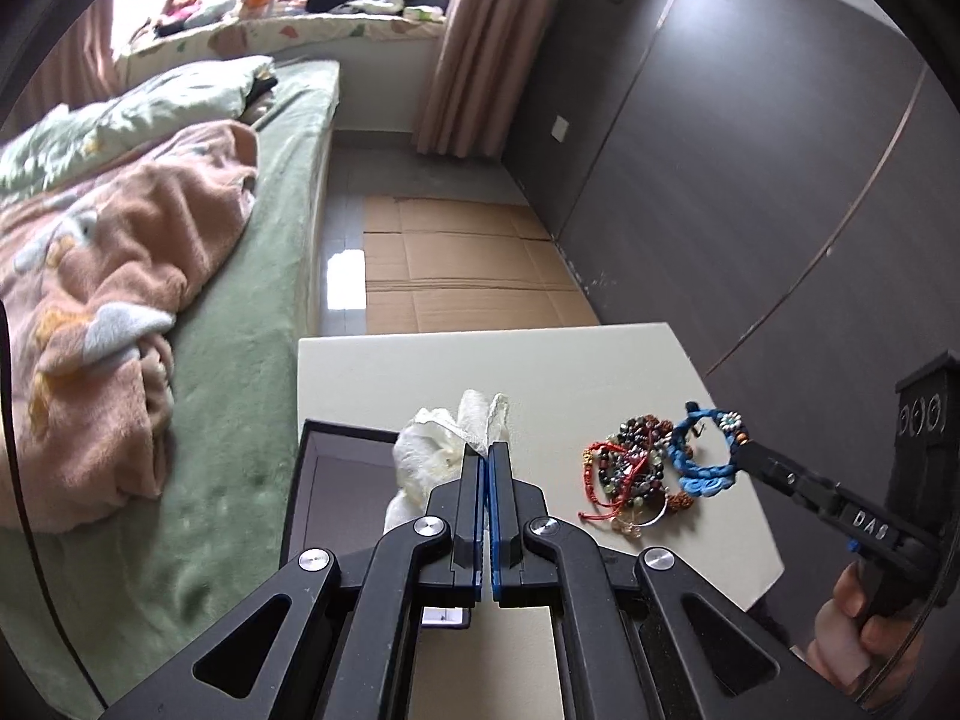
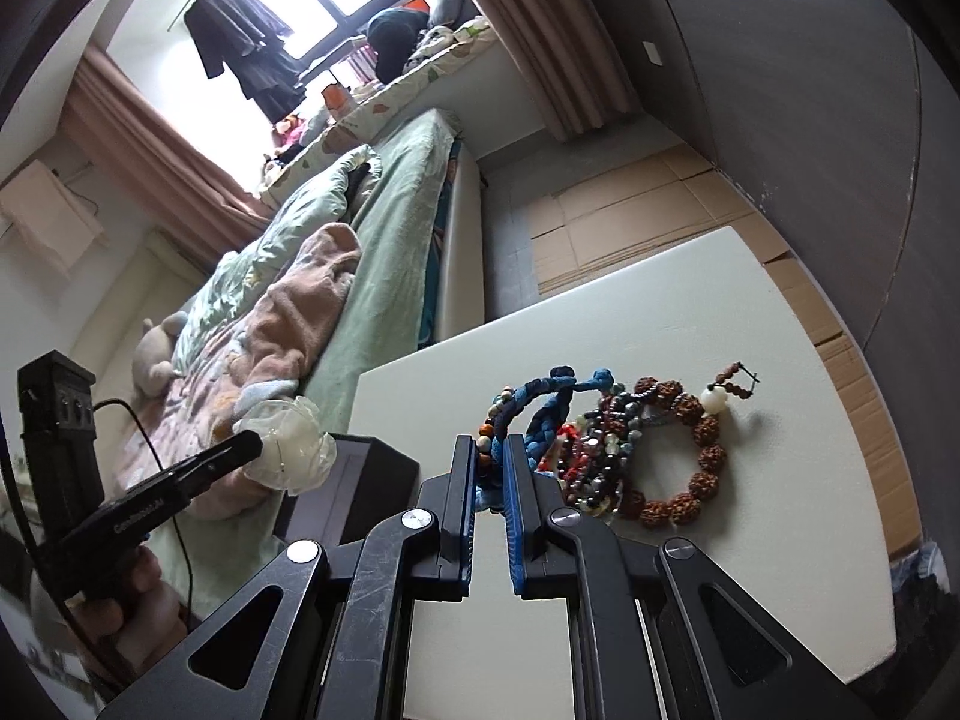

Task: Organize jewelry
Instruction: 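Drop the pouch into the black box with the left tool while the right tool drops the blue bracelet in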

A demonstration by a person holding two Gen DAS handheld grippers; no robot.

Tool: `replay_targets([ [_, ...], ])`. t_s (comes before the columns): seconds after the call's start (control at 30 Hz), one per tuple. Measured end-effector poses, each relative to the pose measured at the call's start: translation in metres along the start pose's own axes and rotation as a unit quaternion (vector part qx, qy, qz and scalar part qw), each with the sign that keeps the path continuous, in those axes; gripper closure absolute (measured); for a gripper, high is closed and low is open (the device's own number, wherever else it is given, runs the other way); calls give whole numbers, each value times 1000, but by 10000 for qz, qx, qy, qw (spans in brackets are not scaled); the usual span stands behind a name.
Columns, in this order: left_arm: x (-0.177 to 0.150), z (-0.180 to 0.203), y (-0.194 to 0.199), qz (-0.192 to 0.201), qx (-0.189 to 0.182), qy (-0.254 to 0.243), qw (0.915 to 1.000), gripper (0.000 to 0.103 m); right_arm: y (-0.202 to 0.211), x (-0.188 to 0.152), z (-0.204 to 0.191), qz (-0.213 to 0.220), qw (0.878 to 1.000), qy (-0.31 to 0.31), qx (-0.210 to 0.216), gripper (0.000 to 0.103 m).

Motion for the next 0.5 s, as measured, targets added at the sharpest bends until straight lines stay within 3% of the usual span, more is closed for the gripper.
replay_targets([
  [0.1, -2, -19, 4, -22, 161, 247, 9996, 97, -7, -5, -14, -60, 9999, 115, 108, 93],
  [0.13, -3, -23, 5, -36, 195, 292, 9994, 86, -8, -7, -19, -81, 9997, 157, 156, 93],
  [0.17, -3, -28, 5, -44, 206, 329, 9992, 65, -10, -9, -24, -108, 9995, 207, 215, 93],
  [0.2, -2, -32, 6, -37, 210, 369, 9991, 51, -13, -11, -30, -144, 9991, 276, 281, 93],
  [0.23, -2, -36, 8, 2, 204, 407, 9990, 31, -16, -14, -37, -174, 9986, 362, 354, 93],
  [0.27, 0, -40, 11, 80, 207, 438, 9988, 23, -17, -16, -44, -186, 9979, 447, 435, 93],
  [0.37, 2, -52, 15, 160, 372, 463, 9981, 23, -24, -24, -68, -251, 9950, 723, 642, 93],
  [0.5, 1, -72, 18, 177, 327, 749, 9965, 23, -39, -38, -92, -484, 9915, 958, 737, 93],
])
Point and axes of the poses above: each gripper's, at about its wrist camera, not at the fingertips, and y roughly against the way its jaws point, z to its right, x to its top, the point moved 9 cm from there along -y, roughly the way its jaws point, and after that the axes turned 12 degrees about -y, right-handed, at the moved point
